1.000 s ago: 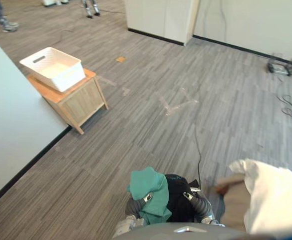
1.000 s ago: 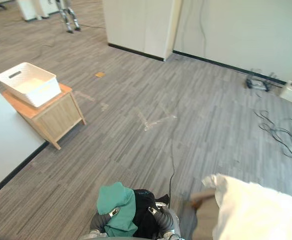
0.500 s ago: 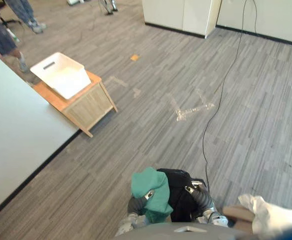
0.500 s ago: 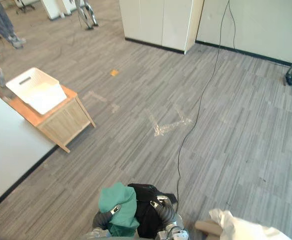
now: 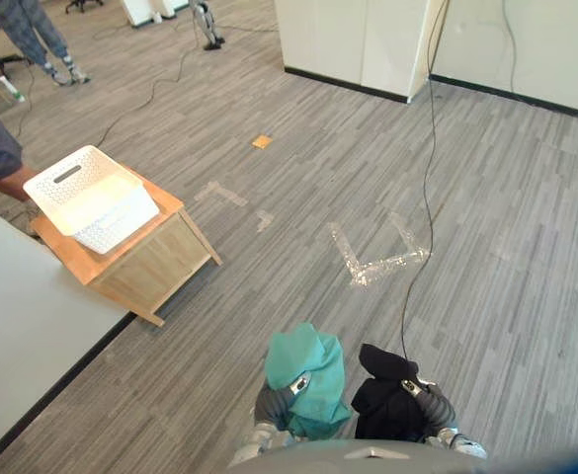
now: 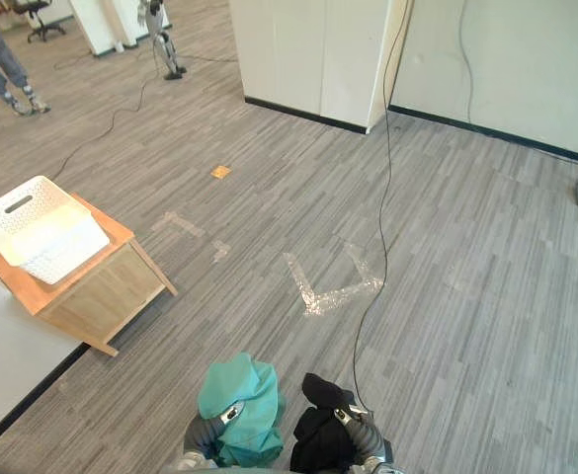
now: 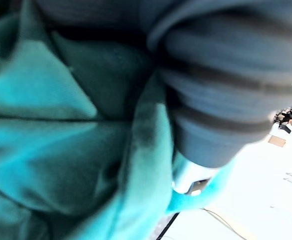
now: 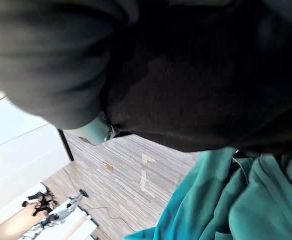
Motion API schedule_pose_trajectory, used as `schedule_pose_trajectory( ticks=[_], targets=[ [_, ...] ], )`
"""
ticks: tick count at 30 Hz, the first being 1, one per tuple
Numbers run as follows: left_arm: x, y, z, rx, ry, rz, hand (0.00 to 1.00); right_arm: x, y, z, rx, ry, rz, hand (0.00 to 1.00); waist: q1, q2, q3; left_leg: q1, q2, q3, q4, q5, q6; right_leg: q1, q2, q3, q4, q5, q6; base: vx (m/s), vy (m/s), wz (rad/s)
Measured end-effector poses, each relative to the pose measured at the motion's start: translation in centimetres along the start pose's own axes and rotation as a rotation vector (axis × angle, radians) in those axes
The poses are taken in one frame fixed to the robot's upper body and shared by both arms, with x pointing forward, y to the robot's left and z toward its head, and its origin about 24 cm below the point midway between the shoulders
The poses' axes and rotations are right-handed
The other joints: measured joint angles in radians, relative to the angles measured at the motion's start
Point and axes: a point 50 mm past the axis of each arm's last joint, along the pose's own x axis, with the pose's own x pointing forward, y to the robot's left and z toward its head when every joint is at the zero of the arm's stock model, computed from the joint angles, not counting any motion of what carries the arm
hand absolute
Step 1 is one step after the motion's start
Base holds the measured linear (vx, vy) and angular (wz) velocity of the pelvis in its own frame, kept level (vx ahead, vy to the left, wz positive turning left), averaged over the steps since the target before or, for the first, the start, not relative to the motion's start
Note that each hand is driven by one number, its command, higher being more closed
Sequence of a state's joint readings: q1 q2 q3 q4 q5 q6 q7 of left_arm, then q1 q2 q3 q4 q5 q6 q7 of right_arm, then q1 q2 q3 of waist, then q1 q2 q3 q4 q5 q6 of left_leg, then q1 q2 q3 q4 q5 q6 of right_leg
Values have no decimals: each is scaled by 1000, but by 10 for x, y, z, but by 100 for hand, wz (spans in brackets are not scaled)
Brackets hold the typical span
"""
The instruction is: Tidy the bed and pick cloth on bed and put in laundry
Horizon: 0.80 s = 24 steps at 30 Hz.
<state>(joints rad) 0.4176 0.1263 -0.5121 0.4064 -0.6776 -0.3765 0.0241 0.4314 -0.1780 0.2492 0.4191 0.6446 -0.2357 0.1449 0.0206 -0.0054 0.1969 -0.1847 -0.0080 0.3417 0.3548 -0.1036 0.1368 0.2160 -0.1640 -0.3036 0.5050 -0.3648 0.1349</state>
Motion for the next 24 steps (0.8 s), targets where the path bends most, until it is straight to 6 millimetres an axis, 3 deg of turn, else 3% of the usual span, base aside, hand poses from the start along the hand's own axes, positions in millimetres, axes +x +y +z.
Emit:
schedule_pose_trajectory(
  ticks=[1,2,3,6,9,10,11,12,13,14,15,17,19,21,22,23,24],
  targets=[
    [0,1,0,3,0,1,100,2,1,2,-1,-7,9,100,0,-3,1,13,-3,2,13,-24,3,-50,-24,1,127,42,12,688,234,21],
    [0,1,2,11,-3,-1,100,5,5,5,5,-29,28,100,-1,-5,1,68,-14,-9,-1,-78,4,-145,-80,3,378,191,-20,427,147,21],
    [0,2,3,24,-7,-2,100,6,9,5,8,-34,49,100,-5,-19,15,138,-28,-28,-8,-115,5,-207,-129,9,557,180,-40,463,134,25],
    [-1,8,0,52,26,20,100,2,12,1,15,-21,75,100,-23,-12,19,279,-27,-94,-64,-148,-1,-292,-137,0,632,110,-69,638,78,58],
    [2,16,4,90,53,23,100,-1,17,1,39,-37,91,100,-41,-27,25,401,-21,-189,-138,-152,-5,-398,-115,-25,421,77,-59,519,-69,93],
    [4,20,4,107,73,29,100,-1,18,2,53,-41,91,100,-48,-23,26,428,-2,-223,-143,-164,-18,-411,-92,-33,235,89,-50,485,-148,103],
    [4,24,4,123,85,38,100,0,19,1,60,-41,94,100,-56,-24,27,446,14,-254,-144,-181,-46,-410,-60,-30,4,152,-45,462,-164,103],
    [3,26,5,129,86,41,100,1,20,2,62,-45,97,100,-56,-27,25,453,18,-264,-144,-191,-61,-406,-48,-19,-107,199,-46,448,-206,97],
    [2,30,7,133,82,50,100,2,21,3,69,-51,102,100,-54,-33,27,475,23,-282,-142,-224,-93,-403,-35,21,-286,285,-30,480,-253,88],
    [1,32,6,131,84,62,100,2,22,1,72,-47,109,100,-56,-32,29,504,30,-305,-136,-263,-125,-398,-26,67,-310,399,-34,495,-273,81],
    [1,35,5,138,92,70,100,2,21,2,72,-47,109,100,-56,-26,26,515,43,-316,-129,-277,-139,-392,-17,86,-295,447,-54,470,-286,66],
    [2,29,1,115,92,58,100,6,20,13,68,-91,113,100,-49,48,27,515,108,-328,-100,-307,-175,-423,23,66,-161,362,-114,428,-275,39],
    [1,30,1,106,89,52,100,9,14,26,40,-126,113,100,-52,68,24,500,132,-327,-53,-305,-173,-455,15,36,-39,263,-117,380,-293,41],
    [1,31,0,83,81,66,100,13,13,33,30,-131,118,100,-49,75,20,400,168,-323,179,-271,-137,-431,26,-1,-17,202,-133,354,-333,33],
    [1,31,2,75,65,70,100,14,13,35,29,-134,117,100,-42,84,20,332,193,-324,317,-213,-142,-402,41,-14,-41,192,-140,267,-254,22],
    [3,29,5,62,47,61,100,18,12,41,19,-148,121,100,-38,105,31,250,245,-318,491,-85,-139,-332,86,-30,-107,189,-143,252,-191,23],
    [3,26,5,54,43,44,100,16,10,44,-7,-179,127,100,-27,113,35,190,275,-316,614,-48,-140,-286,113,-37,-161,188,-144,255,-169,21]
  ],
)
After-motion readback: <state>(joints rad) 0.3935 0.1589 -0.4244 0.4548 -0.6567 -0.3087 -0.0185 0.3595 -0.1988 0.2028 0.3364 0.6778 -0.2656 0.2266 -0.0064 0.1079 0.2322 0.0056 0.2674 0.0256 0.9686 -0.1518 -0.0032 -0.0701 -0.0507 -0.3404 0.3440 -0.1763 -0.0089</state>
